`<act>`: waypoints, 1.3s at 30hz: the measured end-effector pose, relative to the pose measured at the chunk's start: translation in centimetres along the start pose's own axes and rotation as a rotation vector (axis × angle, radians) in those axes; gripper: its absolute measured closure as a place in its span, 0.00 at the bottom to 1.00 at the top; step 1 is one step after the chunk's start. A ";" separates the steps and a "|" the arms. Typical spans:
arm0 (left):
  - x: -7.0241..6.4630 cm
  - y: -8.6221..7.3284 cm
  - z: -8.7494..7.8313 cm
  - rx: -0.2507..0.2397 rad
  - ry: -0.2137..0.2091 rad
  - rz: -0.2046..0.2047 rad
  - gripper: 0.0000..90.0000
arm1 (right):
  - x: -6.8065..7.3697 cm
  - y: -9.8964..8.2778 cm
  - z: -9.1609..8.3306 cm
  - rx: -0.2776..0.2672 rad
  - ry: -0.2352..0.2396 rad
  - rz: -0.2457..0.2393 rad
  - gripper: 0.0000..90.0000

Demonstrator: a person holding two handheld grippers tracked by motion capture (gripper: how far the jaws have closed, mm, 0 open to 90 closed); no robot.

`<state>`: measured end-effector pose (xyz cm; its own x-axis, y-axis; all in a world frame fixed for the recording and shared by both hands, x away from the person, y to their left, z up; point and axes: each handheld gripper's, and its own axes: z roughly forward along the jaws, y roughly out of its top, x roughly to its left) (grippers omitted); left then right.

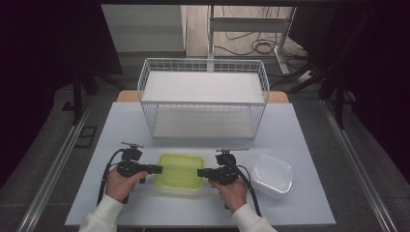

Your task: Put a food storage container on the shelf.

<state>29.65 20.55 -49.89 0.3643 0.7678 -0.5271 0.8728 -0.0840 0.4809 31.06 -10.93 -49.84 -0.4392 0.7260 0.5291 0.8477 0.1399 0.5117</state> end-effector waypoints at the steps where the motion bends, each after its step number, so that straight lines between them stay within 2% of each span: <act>1: -0.2 0.0 -0.3 -0.025 -0.021 -0.001 0.87 | 0.0 0.0 -0.3 -0.018 -0.001 0.002 0.85; 3: -0.4 0.0 -0.5 -0.029 -0.016 0.010 0.88 | 0.0 0.0 -0.4 -0.022 -0.002 0.002 0.86; 5: -1.0 -0.1 -0.6 -0.024 0.016 0.046 0.88 | 0.0 -0.1 -0.6 -0.041 0.000 0.001 0.87; 10: -1.4 -0.1 -0.9 -0.053 0.001 0.064 0.88 | 0.2 -0.1 -1.3 -0.062 0.008 -0.010 0.87; 15: -2.1 -0.1 -1.4 -0.081 0.000 0.100 0.88 | 0.9 0.2 -2.3 -0.097 -0.011 -0.079 0.87; 16: -2.3 -0.1 -1.6 -0.088 -0.001 0.105 0.88 | 0.9 0.2 -2.3 -0.097 -0.011 -0.079 0.87; 17: -2.6 0.0 -1.8 -0.102 -0.002 0.119 0.88 | 1.0 0.3 -2.7 -0.109 -0.016 -0.102 0.87; 24: -3.6 0.1 -2.4 -0.132 0.001 0.149 0.88 | 1.7 0.5 -4.0 -0.142 -0.028 -0.150 0.87; 25: -3.8 0.2 -2.5 -0.137 0.002 0.157 0.88 | 1.9 0.6 -4.3 -0.151 -0.036 -0.169 0.87; 32: -4.5 0.3 -3.0 -0.158 0.015 0.176 0.88 | 2.1 0.7 -4.8 -0.175 -0.036 -0.200 0.87; 39: -5.8 0.6 -3.9 -0.194 0.034 0.216 0.88 | 2.5 0.9 -5.8 -0.204 -0.038 -0.242 0.87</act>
<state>26.85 18.51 -43.83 0.5208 0.7663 -0.3762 0.6966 -0.1268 0.7062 29.02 -12.89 -44.12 -0.6062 0.7135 0.3512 0.6411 0.1770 0.7468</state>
